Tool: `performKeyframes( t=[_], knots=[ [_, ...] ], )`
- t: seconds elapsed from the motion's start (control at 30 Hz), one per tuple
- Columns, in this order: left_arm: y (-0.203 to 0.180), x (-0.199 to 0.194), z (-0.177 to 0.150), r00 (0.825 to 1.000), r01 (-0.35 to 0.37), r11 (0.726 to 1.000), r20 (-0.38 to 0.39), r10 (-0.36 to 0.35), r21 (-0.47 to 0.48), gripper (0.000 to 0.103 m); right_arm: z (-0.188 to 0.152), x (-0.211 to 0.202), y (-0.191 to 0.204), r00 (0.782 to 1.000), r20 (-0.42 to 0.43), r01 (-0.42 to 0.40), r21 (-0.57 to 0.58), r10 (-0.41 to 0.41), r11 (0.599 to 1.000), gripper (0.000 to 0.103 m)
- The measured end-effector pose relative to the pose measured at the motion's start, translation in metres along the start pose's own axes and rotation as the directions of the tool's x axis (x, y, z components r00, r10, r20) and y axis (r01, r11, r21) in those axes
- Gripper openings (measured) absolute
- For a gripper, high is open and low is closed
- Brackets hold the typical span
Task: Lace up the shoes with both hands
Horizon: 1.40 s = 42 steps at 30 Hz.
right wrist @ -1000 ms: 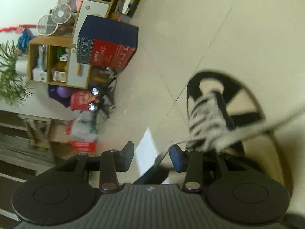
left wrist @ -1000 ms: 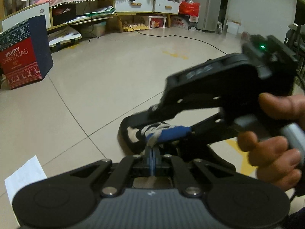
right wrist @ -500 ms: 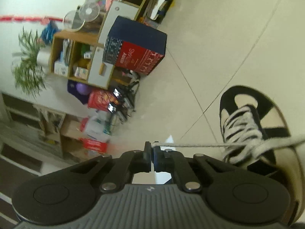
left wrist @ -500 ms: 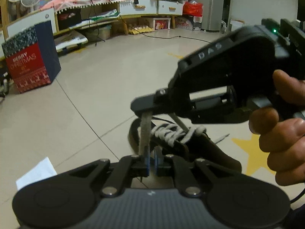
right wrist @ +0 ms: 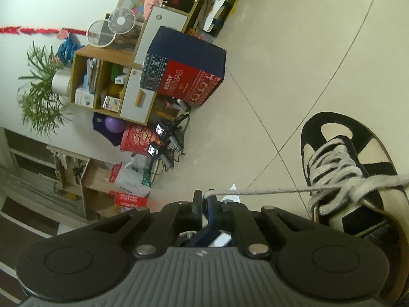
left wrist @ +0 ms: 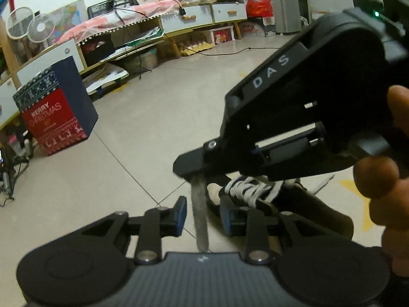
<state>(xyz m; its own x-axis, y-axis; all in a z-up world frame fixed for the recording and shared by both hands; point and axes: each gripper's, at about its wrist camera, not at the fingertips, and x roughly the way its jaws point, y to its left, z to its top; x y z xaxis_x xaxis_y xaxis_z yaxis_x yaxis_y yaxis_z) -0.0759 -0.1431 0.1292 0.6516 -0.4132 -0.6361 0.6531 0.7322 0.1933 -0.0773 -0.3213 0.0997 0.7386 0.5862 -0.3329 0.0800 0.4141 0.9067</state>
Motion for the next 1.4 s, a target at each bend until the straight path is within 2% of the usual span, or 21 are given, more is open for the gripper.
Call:
performKeyframes(
  t=[0.03,0.37,0.77,0.9,1.03,1.1,1.13,1.2,1.27,1.33,1.4],
  knots=[
    [0.000,0.001,-0.001,1.000,-0.005,1.000,-0.004,0.005,0.003,0.003,-0.001,0.000,0.001,1.000,-0.001,0.004,-0.006,-0.004,1.000,0.006],
    [-0.002,0.000,-0.005,0.998,-0.055,0.995,-0.018,0.057,0.089,0.005,-0.004,0.000,0.009,0.996,0.037,0.088,-0.124,-0.084,0.988,0.006],
    [-0.002,-0.006,-0.008,0.997,-0.080,0.989,-0.014,0.082,0.121,0.006,-0.003,0.001,0.004,0.996,0.043,0.088,-0.112,-0.084,0.990,0.006],
    [0.001,-0.007,-0.011,0.998,-0.059,0.994,-0.025,0.062,0.092,0.003,-0.002,-0.002,0.005,0.993,0.071,0.108,-0.128,-0.099,0.986,0.006],
    [0.007,-0.008,-0.014,0.999,-0.030,0.999,-0.037,0.031,0.024,0.002,-0.003,-0.003,0.007,0.991,0.081,0.121,-0.159,-0.109,0.980,0.006],
    [0.013,-0.008,-0.015,0.999,-0.026,0.999,-0.035,0.025,-0.025,0.002,-0.005,0.000,0.009,0.992,0.064,0.118,-0.183,-0.108,0.976,0.007],
    [0.021,-0.009,-0.015,0.999,-0.009,0.996,-0.032,0.006,-0.086,0.001,-0.005,0.001,0.009,0.993,0.050,0.116,-0.191,-0.109,0.975,0.007],
    [0.036,-0.010,-0.015,0.999,0.028,0.977,-0.022,-0.033,-0.214,0.001,-0.004,0.002,0.007,0.993,0.016,0.115,-0.199,-0.114,0.973,0.007],
    [0.057,-0.006,-0.019,0.997,0.071,0.928,-0.010,-0.080,-0.365,0.001,-0.002,-0.005,0.005,0.992,0.008,0.125,-0.214,-0.126,0.969,0.007],
    [0.079,-0.001,-0.027,0.994,0.099,0.846,0.010,-0.111,-0.523,0.001,0.002,-0.016,0.004,0.991,-0.004,0.130,-0.245,-0.136,0.961,0.008],
    [0.099,0.008,-0.040,0.983,0.163,0.702,0.055,-0.174,-0.693,0.001,0.003,-0.028,0.003,0.986,-0.016,0.153,-0.310,-0.166,0.938,0.008]
  ],
)
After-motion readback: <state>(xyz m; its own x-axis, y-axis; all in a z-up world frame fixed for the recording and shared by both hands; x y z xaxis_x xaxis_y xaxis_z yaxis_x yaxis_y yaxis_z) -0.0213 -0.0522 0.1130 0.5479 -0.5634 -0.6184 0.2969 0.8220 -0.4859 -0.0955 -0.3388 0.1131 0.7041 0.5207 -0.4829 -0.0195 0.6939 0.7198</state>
